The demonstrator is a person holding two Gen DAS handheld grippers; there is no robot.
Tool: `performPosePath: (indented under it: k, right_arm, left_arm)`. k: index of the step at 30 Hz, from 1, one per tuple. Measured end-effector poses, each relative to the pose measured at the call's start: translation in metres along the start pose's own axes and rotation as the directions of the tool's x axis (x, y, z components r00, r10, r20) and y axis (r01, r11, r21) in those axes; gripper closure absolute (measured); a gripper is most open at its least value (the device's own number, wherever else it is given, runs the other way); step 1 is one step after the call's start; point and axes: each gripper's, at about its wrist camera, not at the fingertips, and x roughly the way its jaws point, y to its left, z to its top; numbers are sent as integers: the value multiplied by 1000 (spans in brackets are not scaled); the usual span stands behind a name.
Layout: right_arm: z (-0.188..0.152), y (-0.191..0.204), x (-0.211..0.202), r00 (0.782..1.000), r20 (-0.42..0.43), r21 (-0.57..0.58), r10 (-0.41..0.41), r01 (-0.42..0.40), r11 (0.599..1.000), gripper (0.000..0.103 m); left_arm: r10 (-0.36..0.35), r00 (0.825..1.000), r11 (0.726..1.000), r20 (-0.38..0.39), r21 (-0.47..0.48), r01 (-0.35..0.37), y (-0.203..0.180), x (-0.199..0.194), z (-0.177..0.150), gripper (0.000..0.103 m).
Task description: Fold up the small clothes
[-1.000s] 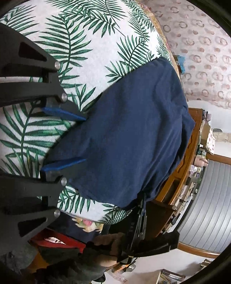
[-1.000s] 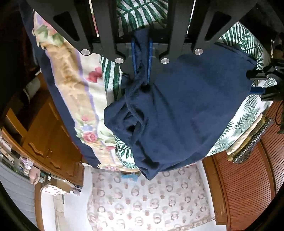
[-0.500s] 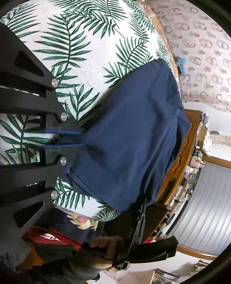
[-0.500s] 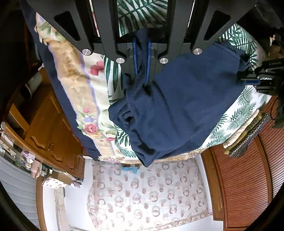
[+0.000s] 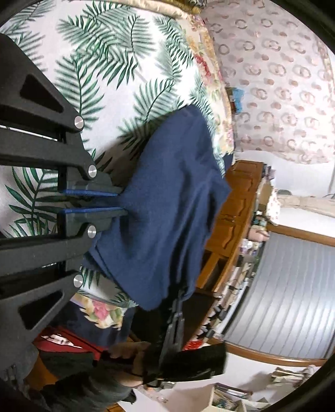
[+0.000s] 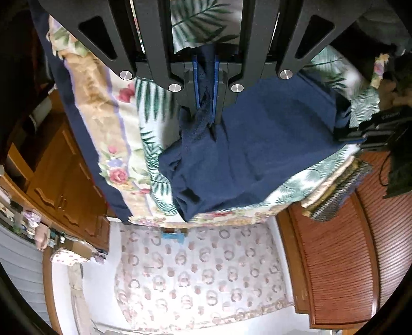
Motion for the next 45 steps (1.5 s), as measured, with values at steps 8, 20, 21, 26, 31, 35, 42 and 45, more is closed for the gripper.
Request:
performPosePath:
  k: [8,20,21,26,31,35,42,45]
  right_arm:
    - [-5,12,-41,994,48,7,93,-93,996,95]
    - [65,-16,9,986,117,34,120,-125,992,95]
    - [70,-18,19,987,110,35,114,-118,992,95]
    - [90,-26,68,995,57,54,86,-90,995,95]
    - [106,-25,97,997,21,61,70,-71,996,95]
    - [123,-23,109,997,24,54,77,-78,996,89]
    - [131,-24,120,998,35,3,47,-47,999,68]
    - [133,-25,116,998,44,-18,39,-38,999,63]
  left_arm:
    - [-25,997,999,76,-43,29,17,-40,13,96]
    - [60,996,993,69,-108,-53,70,11,74,96]
    - [69,996,992,64,-114,-62,74,16,76,96]
    - [101,995,986,23,-137,-97,94,44,83,93]
    - [115,993,985,31,-130,-111,106,50,82,73]
    - [94,994,988,55,-130,-86,115,46,84,54]
    - [69,997,992,20,-110,-67,122,56,79,23]
    - [56,998,991,-9,-118,-56,124,66,74,23]
